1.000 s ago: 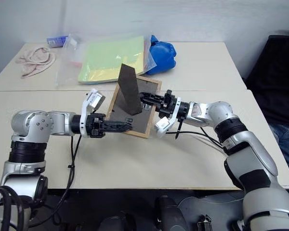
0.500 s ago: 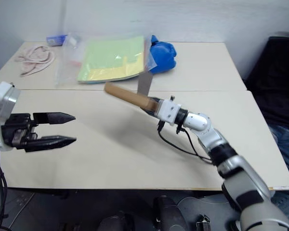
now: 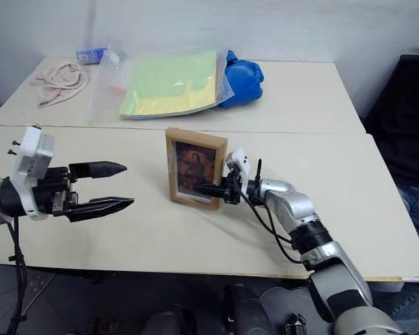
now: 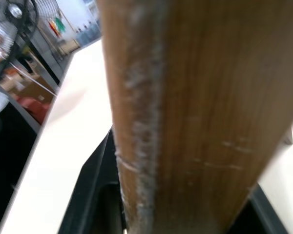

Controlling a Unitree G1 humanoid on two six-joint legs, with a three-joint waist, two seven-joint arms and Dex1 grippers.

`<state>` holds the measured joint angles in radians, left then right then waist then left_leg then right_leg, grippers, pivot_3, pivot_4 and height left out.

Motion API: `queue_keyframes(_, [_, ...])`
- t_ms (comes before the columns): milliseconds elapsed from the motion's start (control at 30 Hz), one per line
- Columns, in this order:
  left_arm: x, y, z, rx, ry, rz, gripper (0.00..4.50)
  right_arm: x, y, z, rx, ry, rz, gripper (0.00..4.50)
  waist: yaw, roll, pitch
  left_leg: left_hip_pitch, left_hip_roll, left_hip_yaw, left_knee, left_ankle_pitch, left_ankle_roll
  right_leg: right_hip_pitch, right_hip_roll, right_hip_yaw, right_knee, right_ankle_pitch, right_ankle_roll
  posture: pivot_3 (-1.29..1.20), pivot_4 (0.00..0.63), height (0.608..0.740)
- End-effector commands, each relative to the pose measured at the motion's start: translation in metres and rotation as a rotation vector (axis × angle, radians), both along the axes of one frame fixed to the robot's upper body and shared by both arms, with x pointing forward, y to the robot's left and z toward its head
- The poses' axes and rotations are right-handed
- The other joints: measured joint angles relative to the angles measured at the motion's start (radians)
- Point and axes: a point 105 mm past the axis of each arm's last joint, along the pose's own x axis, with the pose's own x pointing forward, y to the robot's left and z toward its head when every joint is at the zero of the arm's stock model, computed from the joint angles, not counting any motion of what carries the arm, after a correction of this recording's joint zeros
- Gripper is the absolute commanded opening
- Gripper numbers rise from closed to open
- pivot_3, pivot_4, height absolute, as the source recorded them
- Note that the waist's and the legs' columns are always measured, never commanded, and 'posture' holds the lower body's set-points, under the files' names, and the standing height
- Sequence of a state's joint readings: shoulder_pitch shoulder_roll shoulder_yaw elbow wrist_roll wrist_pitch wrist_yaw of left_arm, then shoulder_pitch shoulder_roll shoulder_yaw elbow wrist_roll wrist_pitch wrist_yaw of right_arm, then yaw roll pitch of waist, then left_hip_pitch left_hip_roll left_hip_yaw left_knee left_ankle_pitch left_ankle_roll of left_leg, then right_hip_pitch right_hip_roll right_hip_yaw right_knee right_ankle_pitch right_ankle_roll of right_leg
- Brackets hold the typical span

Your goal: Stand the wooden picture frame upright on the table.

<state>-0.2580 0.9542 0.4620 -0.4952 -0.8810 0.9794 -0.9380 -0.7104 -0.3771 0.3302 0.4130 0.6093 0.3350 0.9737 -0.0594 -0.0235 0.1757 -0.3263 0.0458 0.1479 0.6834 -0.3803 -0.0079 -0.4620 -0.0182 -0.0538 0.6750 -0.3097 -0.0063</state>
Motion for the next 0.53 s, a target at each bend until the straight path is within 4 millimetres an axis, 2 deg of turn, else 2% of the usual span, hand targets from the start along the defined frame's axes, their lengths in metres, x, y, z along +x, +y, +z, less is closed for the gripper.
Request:
queue_keyframes(33, [0.002,0.003,0.004,-0.033,-0.005,0.009,4.5,0.0,-0.013,0.001,-0.031,-0.047,-0.031,2.81,0.004,0.0,0.0,0.0,0.0,0.0,0.0,0.0,0.0,0.0,0.0,0.0,0.0,0.0,0.0,0.0,0.15,0.74])
queue_keyframes(100, [0.003,0.005,0.002,-0.044,0.017,0.013,4.5,-0.007,-0.026,0.005,-0.08,-0.086,-0.015,3.48,0.006,0.0,0.0,-0.001,0.0,0.0,-0.001,0.0,0.0,-0.001,0.0,0.0,-0.001,0.0,0.0,0.0,0.15,0.74])
queue_keyframes(167, [0.003,0.006,0.0,-0.039,0.02,0.012,4.5,-0.012,-0.048,0.012,-0.144,-0.122,-0.011,4.18,0.008,0.001,0.0,-0.003,0.0,0.0,-0.001,0.0,0.0,-0.002,0.0,0.0,-0.002,0.0,0.0,0.0,0.15,0.74])
queue_keyframes(200, [0.004,0.008,-0.001,-0.034,0.019,0.015,4.5,-0.017,-0.07,0.024,-0.165,-0.125,-0.005,4.18,0.009,0.001,0.0,-0.003,0.0,0.0,-0.001,0.0,0.001,-0.002,0.0,0.0,-0.002,0.0,0.0,0.0,0.15,0.74])
queue_keyframes(267, [0.005,0.011,0.0,-0.031,0.013,0.022,4.5,-0.029,-0.101,0.048,-0.173,-0.114,0.023,4.18,0.015,0.003,0.002,-0.004,0.0,-0.001,0.0,-0.001,0.001,-0.002,0.0,-0.001,-0.003,0.0,0.0,0.0,0.15,0.74])
queue_keyframes(367, [0.007,0.016,0.003,-0.034,-0.004,0.023,4.5,-0.055,-0.128,0.08,-0.139,-0.072,0.108,4.18,0.027,0.004,0.002,-0.004,-0.001,-0.001,0.0,-0.001,0.002,-0.001,0.0,-0.001,-0.005,0.0,0.001,0.0,0.15,0.74])
queue_keyframes(433, [0.008,0.018,0.005,-0.026,-0.019,0.024,4.5,-0.066,-0.136,0.095,-0.108,-0.05,0.139,4.18,0.022,0.003,0.002,-0.003,0.001,-0.001,-0.001,-0.001,0.002,-0.001,0.001,-0.001,-0.005,0.0,0.001,0.0,0.15,0.74])
queue_keyframes(533, [0.012,0.021,0.004,0.004,-0.039,0.035,4.5,-0.07,-0.135,0.1,-0.078,-0.023,0.141,4.18,0.016,0.003,0.002,-0.001,0.002,-0.001,-0.001,-0.001,-0.001,0.0,0.003,0.0,-0.004,0.0,0.001,0.0,0.15,0.74])
